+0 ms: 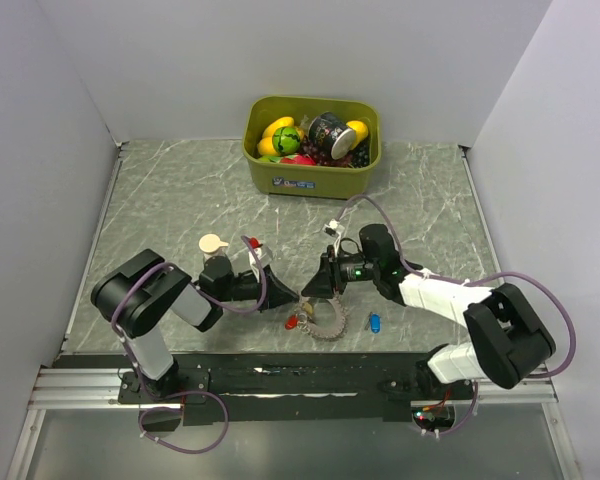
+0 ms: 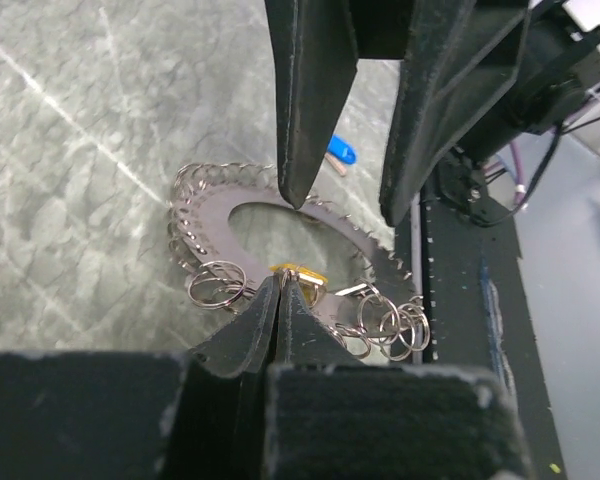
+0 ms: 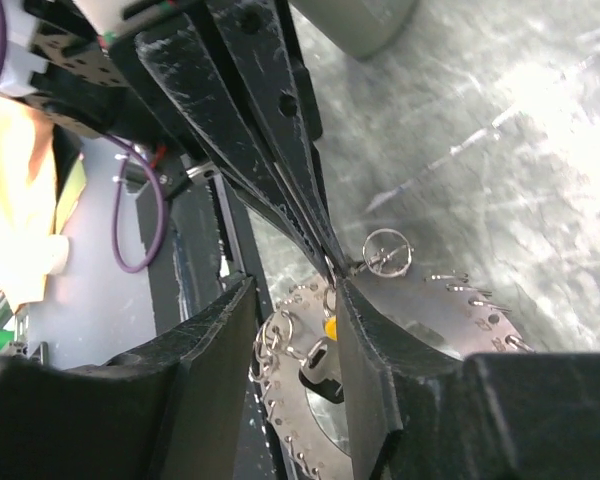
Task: Put the keys on the keyring
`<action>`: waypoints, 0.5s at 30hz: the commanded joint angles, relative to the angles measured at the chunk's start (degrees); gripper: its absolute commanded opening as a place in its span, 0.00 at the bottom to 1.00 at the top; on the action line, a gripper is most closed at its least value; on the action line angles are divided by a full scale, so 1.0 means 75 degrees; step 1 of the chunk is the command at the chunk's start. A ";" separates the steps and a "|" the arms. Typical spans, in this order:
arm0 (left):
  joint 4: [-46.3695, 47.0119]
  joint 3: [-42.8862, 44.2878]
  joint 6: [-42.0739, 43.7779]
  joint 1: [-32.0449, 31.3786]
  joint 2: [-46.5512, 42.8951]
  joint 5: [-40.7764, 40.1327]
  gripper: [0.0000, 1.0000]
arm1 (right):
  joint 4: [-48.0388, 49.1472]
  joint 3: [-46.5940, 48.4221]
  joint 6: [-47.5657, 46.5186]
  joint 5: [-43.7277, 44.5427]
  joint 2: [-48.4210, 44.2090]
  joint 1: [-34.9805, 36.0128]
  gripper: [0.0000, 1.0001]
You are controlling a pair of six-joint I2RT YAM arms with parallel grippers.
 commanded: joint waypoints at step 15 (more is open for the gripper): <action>0.3261 -0.0191 0.0537 -0.0037 -0.0118 0.0009 0.01 | 0.0233 0.0265 -0.0236 0.0587 0.0792 0.0384 0.44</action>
